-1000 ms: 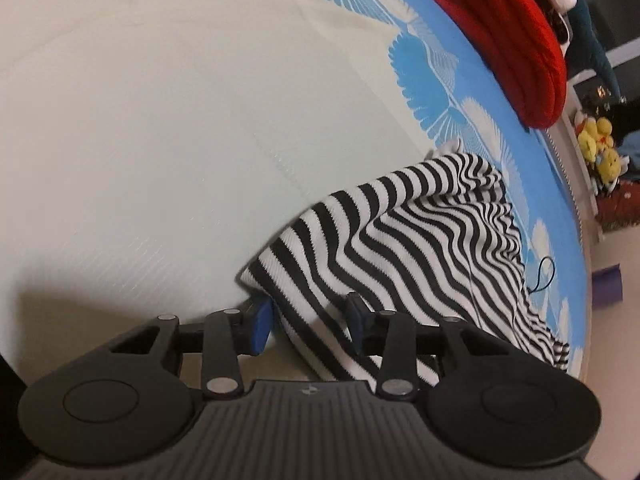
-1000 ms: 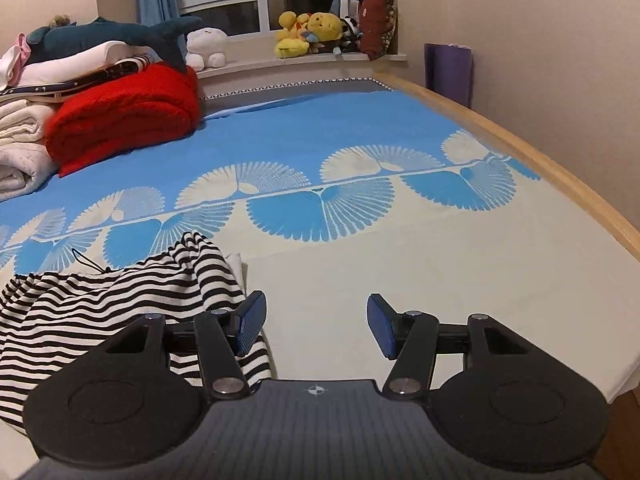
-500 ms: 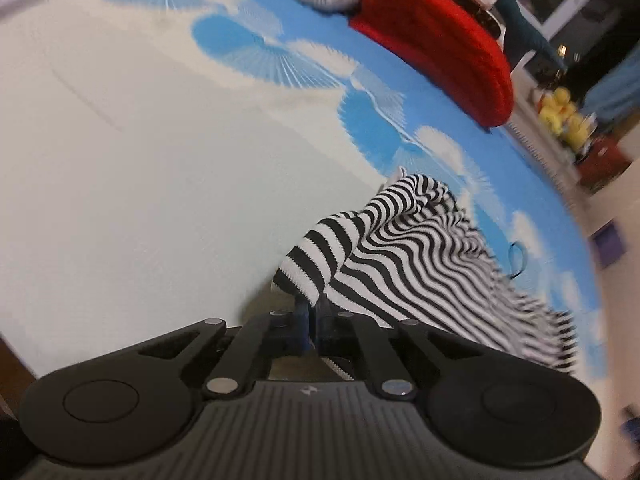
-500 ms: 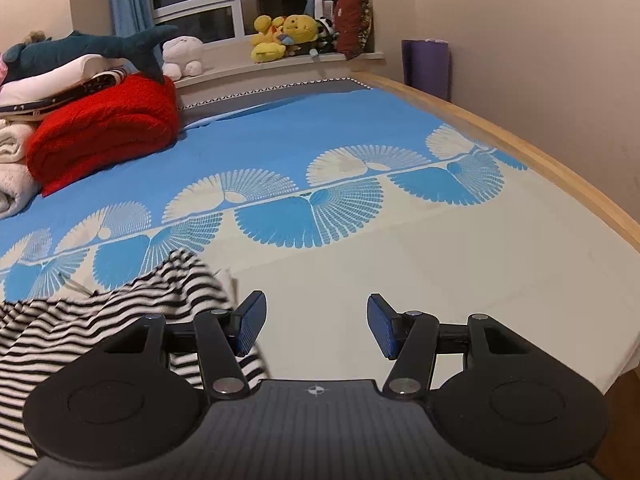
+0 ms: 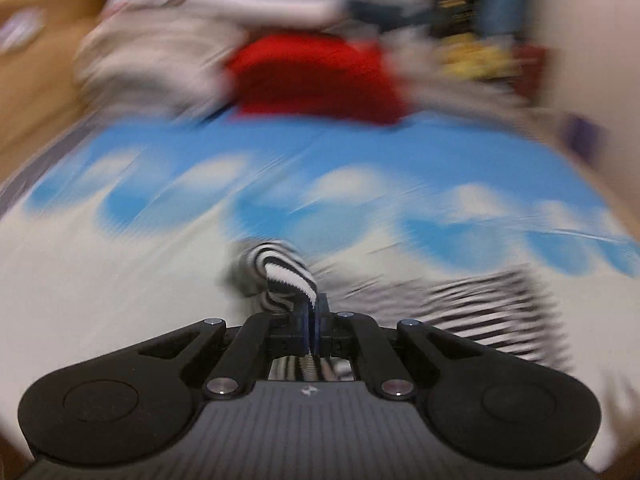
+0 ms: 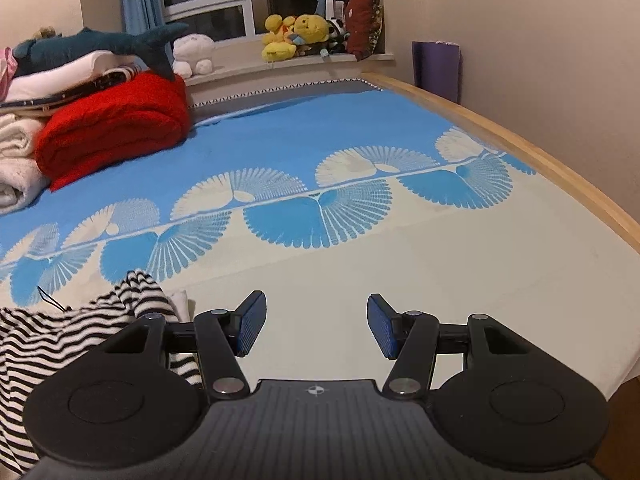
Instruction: Fold small clothes
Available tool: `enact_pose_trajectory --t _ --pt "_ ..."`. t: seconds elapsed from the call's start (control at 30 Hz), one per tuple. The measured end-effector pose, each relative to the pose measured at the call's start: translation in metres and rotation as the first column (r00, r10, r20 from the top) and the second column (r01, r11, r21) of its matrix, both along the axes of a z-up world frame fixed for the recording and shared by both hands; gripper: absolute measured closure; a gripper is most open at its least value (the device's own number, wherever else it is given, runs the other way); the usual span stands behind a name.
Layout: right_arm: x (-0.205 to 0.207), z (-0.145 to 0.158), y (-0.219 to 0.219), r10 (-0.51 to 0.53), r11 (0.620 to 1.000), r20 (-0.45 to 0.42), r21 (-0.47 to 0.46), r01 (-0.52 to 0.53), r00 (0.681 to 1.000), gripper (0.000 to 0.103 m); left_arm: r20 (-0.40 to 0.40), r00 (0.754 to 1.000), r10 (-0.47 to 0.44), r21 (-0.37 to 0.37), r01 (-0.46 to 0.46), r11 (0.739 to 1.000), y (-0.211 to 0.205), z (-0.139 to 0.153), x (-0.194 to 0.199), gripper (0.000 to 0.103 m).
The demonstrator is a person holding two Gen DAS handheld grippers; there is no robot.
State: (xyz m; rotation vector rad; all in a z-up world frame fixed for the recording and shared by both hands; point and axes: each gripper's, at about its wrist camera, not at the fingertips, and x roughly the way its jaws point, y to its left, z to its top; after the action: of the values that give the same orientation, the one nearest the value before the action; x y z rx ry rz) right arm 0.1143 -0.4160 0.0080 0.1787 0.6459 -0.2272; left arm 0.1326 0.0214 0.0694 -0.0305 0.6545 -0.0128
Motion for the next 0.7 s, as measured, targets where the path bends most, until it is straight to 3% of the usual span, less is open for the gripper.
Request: enact_pose_trajectory --t 0.07,0.1,0.2,0.27,0.33,0.37,0.4,0.57,0.7 --pt "-0.002 0.002 -0.003 0.0 1.0 0.013 0.012 0.0 1.0 0.045 0.08 0.978 -0.192 0.018 0.191 0.981 -0.064 0.013 -0.007 0.101" --pt "-0.003 0.003 -0.005 0.001 1.0 0.017 0.017 -0.001 1.0 0.045 0.099 0.953 -0.288 0.037 0.285 0.958 -0.095 0.013 -0.013 0.101" --pt "-0.007 0.004 -0.011 0.002 1.0 0.027 0.024 -0.003 1.0 0.045 0.094 0.84 -0.534 0.074 0.529 0.846 -0.179 -0.009 -0.035 0.101" --pt "-0.01 0.005 -0.016 0.002 1.0 0.032 0.028 -0.003 0.999 0.045 0.022 0.763 -0.646 0.03 0.645 0.763 -0.22 -0.036 -0.045 0.1" --pt "-0.012 0.005 -0.02 0.005 1.0 0.033 0.029 -0.006 0.999 0.045 -0.088 0.674 -0.733 -0.061 0.731 0.679 -0.244 -0.065 -0.045 0.095" --pt "-0.012 0.005 -0.021 0.007 0.999 0.032 0.031 -0.008 0.999 0.045 -0.141 0.636 -0.759 -0.094 0.755 0.649 -0.25 -0.074 -0.044 0.093" --pt "-0.012 0.004 -0.022 0.01 0.999 0.03 0.037 -0.011 1.0 0.045 -0.175 0.624 -0.762 -0.103 0.758 0.644 -0.249 -0.08 -0.042 0.093" --pt "-0.005 0.0 -0.015 0.092 0.993 0.006 0.071 -0.092 0.996 0.045 -0.107 0.718 -0.688 -0.14 0.674 0.725 -0.177 -0.053 -0.021 0.092" --pt "0.01 -0.007 0.005 0.212 0.963 -0.029 0.179 -0.203 0.977 0.046 -0.14 0.79 -0.597 -0.027 0.6 0.8 -0.119 -0.042 0.005 0.091"
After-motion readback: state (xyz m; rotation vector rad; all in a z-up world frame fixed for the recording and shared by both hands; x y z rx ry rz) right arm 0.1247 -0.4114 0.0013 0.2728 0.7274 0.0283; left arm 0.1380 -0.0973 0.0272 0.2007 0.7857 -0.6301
